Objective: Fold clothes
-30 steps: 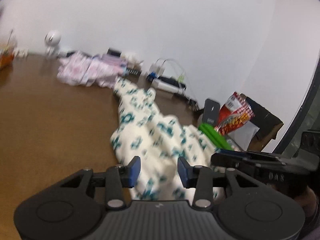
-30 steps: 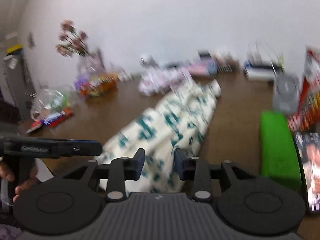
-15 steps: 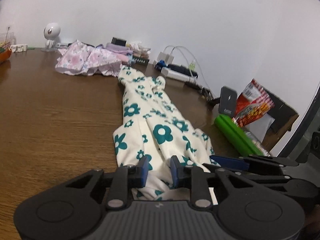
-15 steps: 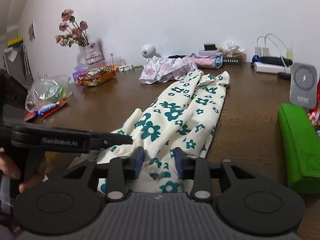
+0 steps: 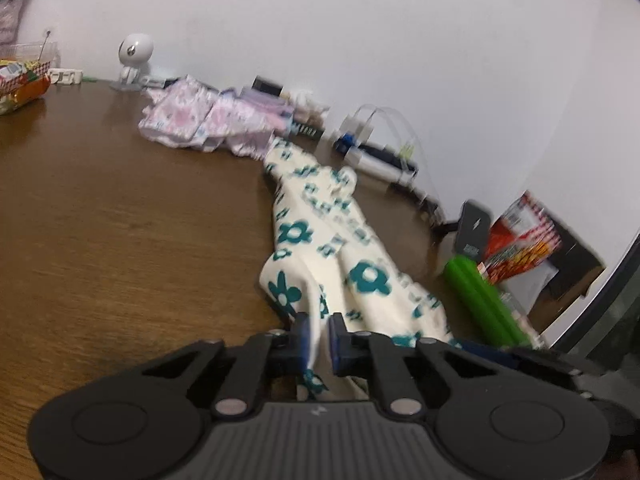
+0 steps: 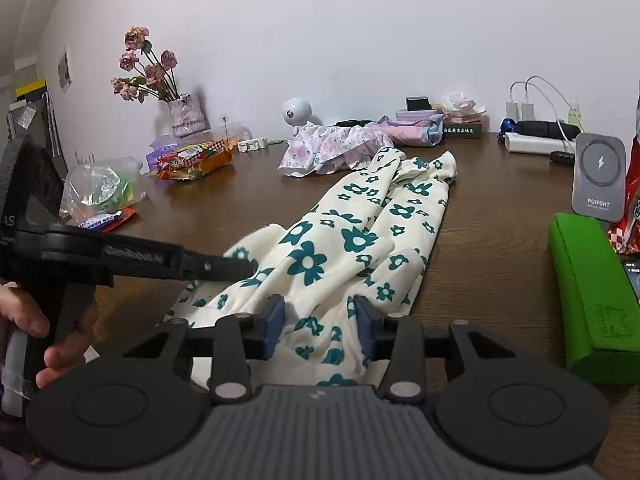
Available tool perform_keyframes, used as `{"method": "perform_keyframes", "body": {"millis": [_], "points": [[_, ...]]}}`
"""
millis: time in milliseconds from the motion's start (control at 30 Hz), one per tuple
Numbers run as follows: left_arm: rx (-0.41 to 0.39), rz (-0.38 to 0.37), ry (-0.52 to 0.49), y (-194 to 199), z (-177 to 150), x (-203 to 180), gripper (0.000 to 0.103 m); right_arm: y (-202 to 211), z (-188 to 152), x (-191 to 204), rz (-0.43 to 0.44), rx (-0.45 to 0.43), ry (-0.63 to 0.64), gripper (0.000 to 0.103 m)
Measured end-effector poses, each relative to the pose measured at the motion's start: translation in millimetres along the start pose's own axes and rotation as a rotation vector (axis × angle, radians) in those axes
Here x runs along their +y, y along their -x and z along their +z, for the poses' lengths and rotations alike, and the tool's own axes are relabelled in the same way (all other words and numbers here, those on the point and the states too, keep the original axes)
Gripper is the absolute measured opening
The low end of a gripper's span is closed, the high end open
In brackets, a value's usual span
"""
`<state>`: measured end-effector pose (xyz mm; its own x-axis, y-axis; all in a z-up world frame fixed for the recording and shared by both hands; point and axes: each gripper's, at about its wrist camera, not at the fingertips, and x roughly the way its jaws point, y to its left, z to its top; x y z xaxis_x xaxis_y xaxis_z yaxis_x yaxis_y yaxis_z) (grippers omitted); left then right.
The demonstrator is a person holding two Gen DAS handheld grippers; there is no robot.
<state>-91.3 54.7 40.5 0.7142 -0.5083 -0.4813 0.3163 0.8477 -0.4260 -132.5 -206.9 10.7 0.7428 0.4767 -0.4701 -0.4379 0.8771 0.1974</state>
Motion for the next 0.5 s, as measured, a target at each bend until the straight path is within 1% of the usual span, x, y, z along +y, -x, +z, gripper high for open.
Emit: {"method": "perform_keyframes", "body": {"millis": [167,200,267,300,333,367,400,433,500], "points": [[-0.054,-0.221,0.09,11,6,4,0.005,0,-1,-1,0.004,-0.001,-0.007,0.04],[-0.052,-0.258,0.117,9,7,7,0.004,-1,-1,-1,0.004,-0.002,-0.007,0.04],[0.01,-0.302,0.219,-8,6,23,0.004,0,-1,1,0.001,-0.001,-0.012,0.04],[0.058,-0.288,0.278,-19,6,32,0.004,0,-1,0,0.001,-0.001,-0.015,0.04],[0.098,-0.259,0.312,-28,6,39,0.005,0,-1,1,-0.001,0.001,-0.017,0.04],[0.116,-0.223,0.312,-32,6,42,0.006,0,-1,0,-0.004,0.003,-0.018,0.041],[0.114,-0.187,0.29,-33,6,42,0.007,-1,-1,0,-0.007,0.005,-0.02,0.043],[0.108,-0.154,0.264,-33,7,41,0.013,-1,-1,-1,-0.009,0.006,-0.023,0.044],[0.09,-0.093,0.217,-31,7,37,0.02,-2,-2,-3,-0.007,0.007,-0.035,0.046]]}}
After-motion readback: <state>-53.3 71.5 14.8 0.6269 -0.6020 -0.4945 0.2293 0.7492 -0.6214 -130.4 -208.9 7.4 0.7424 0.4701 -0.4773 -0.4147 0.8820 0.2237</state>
